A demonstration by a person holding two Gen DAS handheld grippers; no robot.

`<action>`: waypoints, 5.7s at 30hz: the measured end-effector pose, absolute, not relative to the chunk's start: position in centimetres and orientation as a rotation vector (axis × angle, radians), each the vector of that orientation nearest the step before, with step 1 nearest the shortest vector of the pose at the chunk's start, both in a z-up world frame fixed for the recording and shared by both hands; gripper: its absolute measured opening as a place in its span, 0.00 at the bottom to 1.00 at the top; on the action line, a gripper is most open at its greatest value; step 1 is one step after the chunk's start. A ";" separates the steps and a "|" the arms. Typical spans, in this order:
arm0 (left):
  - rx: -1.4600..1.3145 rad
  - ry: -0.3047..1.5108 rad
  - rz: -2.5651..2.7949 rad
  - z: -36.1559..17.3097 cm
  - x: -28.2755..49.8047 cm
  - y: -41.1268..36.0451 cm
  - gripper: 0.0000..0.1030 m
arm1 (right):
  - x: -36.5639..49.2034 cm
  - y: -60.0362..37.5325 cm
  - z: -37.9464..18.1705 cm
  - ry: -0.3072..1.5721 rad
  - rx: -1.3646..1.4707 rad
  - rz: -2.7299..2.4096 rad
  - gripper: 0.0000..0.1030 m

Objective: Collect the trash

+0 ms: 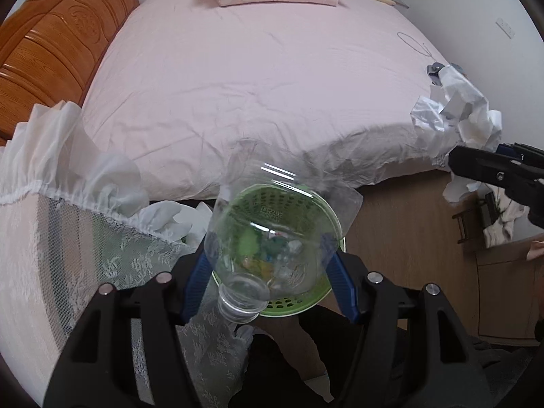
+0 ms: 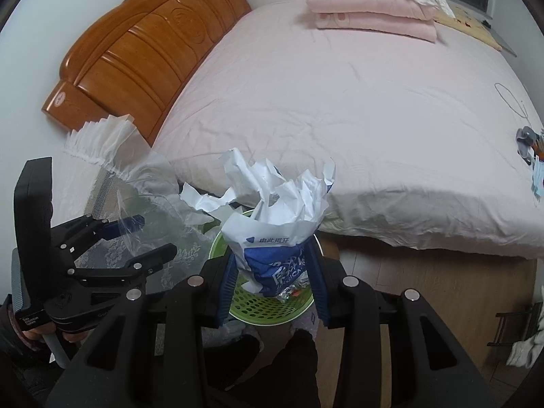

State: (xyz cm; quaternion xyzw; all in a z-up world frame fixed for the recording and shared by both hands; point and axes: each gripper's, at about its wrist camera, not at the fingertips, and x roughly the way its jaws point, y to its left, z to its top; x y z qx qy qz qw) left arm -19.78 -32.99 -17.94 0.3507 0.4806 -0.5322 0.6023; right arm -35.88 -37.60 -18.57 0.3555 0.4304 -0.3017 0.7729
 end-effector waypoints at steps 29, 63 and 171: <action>0.770 1.058 -1.109 -15.4 -17.3 -29.2 0.93 | -32.2 -37.9 -22.4 1.064 0.782 -0.635 0.39; 0.652 1.065 -1.029 -12.3 -15.6 -24.6 0.93 | -25.4 -33.6 -32.5 1.322 0.710 -0.435 0.55; 0.011 0.854 0.111 4.6 -5.4 4.6 0.93 | -6.6 -16.2 1.5 0.871 0.092 0.197 0.98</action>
